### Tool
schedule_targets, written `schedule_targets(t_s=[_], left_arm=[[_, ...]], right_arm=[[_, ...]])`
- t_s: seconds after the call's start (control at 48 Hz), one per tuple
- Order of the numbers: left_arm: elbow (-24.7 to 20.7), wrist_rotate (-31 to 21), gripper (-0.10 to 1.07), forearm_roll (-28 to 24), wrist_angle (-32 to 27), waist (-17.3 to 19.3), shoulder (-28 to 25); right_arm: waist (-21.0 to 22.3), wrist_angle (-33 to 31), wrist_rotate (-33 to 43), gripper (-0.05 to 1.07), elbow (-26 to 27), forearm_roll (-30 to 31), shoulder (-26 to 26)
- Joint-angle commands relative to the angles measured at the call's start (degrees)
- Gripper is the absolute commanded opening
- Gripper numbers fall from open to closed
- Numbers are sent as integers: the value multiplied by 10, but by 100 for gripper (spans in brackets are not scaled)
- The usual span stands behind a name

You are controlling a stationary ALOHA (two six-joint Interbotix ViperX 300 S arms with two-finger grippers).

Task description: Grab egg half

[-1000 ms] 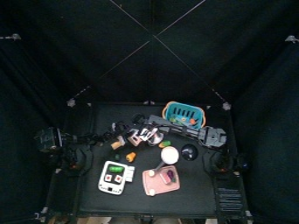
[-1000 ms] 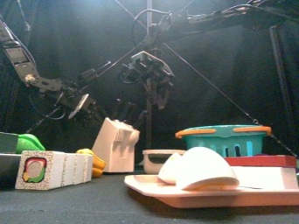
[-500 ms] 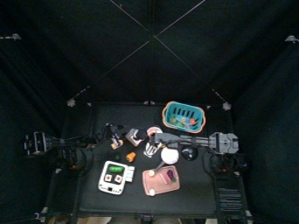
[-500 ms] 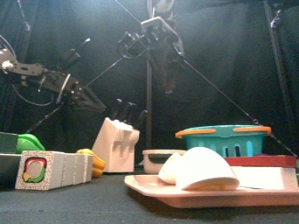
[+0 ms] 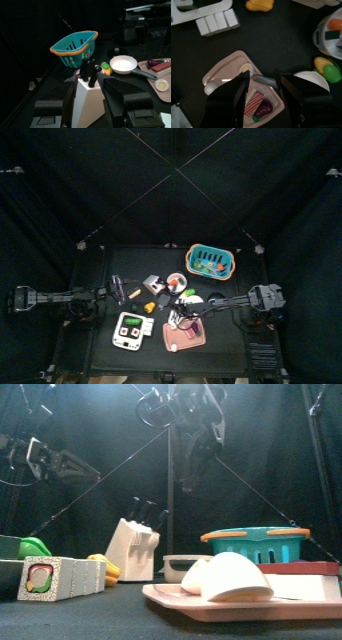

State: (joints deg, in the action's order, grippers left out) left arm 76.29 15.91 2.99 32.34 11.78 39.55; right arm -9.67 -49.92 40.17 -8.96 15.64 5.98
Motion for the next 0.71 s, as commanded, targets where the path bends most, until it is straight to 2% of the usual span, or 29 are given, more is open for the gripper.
schedule_targets(t_s=[0.0,0.188,0.417,0.562,0.688], left_arm=[[-6,0,78,-15,-33,-27,2],[-13,-1,78,-41,-76,-83,2],[-31,-1,79,-43,-80,-141,1],[-47,-4,79,-40,-79,-155,-6],[-54,-6,79,-16,-76,-178,-32]], right_arm=[[-10,47,25,80,-8,32,-29],[-34,124,103,80,-73,107,-56],[-41,199,239,80,-161,241,-98],[-45,206,290,80,-199,339,-126],[-45,206,331,80,-230,414,-151]])
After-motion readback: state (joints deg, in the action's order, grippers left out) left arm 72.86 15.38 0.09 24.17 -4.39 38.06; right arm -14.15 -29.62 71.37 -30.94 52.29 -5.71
